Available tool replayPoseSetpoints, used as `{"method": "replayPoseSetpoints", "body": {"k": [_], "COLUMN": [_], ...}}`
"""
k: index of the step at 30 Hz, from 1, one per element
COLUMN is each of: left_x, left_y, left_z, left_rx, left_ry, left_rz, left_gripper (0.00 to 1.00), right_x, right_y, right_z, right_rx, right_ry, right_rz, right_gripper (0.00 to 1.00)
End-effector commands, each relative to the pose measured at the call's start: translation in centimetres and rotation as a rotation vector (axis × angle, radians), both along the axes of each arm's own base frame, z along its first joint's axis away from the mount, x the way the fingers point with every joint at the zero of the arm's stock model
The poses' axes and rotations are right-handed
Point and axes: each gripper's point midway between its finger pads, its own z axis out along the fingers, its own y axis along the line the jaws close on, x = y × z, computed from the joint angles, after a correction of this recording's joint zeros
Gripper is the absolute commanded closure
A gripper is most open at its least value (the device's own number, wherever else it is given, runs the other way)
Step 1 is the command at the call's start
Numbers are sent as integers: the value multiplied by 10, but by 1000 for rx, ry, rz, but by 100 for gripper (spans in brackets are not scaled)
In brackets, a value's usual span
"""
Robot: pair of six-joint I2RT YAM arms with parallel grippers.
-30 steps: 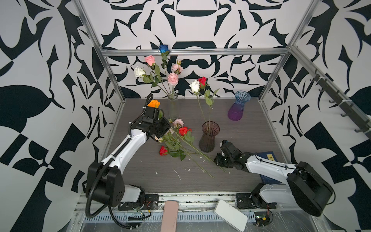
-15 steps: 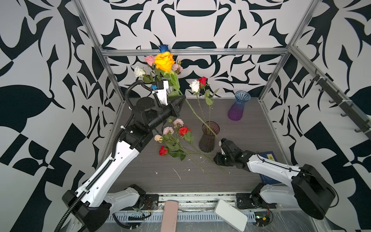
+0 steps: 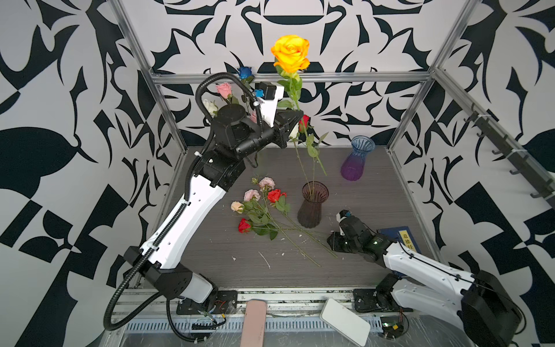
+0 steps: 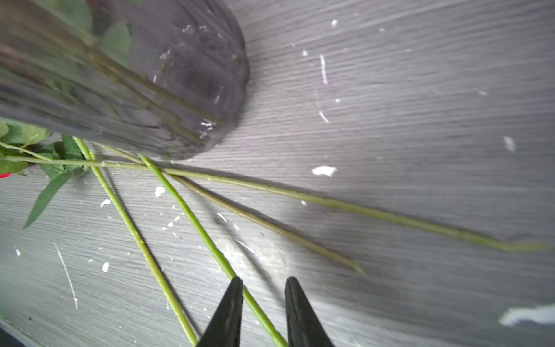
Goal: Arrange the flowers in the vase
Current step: 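Carry the yellow rose to the purple vase and lower its stem in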
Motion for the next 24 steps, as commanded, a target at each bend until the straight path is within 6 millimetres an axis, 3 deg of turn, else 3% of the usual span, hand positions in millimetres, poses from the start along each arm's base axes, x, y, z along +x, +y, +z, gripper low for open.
{"method": "replayPoseSetpoints", "body": {"k": [1,24], "left_x": [-13,-23], "left_y": [-11,-63], "left_z": [-15,-102], "left_rx": [103,442], "left_ry": [9,69], "left_rz": [-73,-103], "left_gripper": [95,95], "right_x": [-1,-5], "right_y": [-12,-18], "right_z": [1,-2], "right_rx": [-19,2], "right_ry": [-20,-19], "right_rz": [-44,-83], "right_gripper": [71,71]}}
